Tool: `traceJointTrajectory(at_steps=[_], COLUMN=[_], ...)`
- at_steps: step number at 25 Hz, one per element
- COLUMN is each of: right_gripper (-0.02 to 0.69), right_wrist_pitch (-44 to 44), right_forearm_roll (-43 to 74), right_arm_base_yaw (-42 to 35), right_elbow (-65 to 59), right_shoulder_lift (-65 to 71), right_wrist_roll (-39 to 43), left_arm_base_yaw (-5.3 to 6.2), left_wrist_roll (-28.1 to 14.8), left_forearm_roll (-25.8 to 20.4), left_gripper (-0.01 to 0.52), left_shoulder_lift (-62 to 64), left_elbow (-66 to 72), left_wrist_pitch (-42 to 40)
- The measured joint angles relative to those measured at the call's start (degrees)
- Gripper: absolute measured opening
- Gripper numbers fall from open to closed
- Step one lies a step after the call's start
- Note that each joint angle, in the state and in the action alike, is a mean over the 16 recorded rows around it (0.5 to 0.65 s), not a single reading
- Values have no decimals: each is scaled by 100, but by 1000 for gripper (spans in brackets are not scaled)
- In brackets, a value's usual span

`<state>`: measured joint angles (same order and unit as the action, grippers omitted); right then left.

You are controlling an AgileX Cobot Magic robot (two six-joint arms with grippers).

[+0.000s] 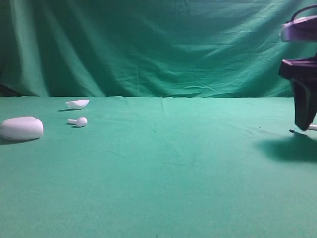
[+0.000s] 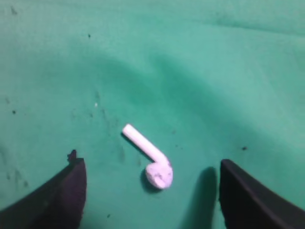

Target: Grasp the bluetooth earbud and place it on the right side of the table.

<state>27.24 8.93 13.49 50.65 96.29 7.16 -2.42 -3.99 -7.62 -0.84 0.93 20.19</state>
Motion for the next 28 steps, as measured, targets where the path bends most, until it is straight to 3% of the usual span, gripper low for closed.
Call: traceJointTrajectory(at_steps=[2,5,18,28], right_gripper=[444,399,39,0], right_wrist_pitch=[221,640,2423,2598], right_forearm_roll=[-61,-180,-670,-757], right_arm_base_yaw=[0,0,0,0], right_elbow=[84,211,306,-451], right_shoulder_lift=[-226,-707,-4046,-6761], right_wrist_roll=[2,3,3,-234], left_arm_base_yaw=[0,0,0,0], left_wrist_roll=[0,0,0,0], left_forearm_roll=[0,0,0,0], left_gripper=[0,0,0,0], left_shoulder_lift=[0,0,0,0], left_elbow=[0,0,0,0], left_wrist_pitch=[0,0,0,0])
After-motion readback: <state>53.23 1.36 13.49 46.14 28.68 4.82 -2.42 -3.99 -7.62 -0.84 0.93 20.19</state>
